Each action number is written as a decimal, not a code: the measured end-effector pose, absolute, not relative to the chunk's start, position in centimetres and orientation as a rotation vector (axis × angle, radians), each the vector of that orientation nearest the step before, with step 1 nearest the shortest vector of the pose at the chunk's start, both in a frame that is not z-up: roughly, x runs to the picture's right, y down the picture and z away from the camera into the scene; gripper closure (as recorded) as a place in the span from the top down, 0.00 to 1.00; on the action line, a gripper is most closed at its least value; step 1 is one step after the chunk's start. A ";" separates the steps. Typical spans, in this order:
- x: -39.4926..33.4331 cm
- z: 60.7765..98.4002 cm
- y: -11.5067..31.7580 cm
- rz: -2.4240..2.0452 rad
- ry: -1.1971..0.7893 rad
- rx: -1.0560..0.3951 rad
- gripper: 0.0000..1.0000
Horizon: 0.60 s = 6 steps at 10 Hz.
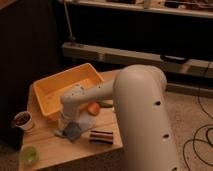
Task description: Place sponge in plastic cup
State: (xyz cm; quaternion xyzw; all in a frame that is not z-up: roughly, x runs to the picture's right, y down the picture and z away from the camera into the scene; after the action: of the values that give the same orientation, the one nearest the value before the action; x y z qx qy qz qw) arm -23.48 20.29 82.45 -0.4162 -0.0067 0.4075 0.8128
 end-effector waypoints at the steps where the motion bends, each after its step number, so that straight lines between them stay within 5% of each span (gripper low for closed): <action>1: -23.4 82.4 20.4 0.870 -0.011 -0.891 0.05; 6: -22.8 80.0 19.5 0.929 -0.082 -0.938 0.01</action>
State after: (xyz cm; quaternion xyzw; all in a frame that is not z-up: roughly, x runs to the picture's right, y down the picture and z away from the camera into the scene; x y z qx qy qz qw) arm -22.76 19.53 79.95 -0.4354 -0.0380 0.4316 0.7891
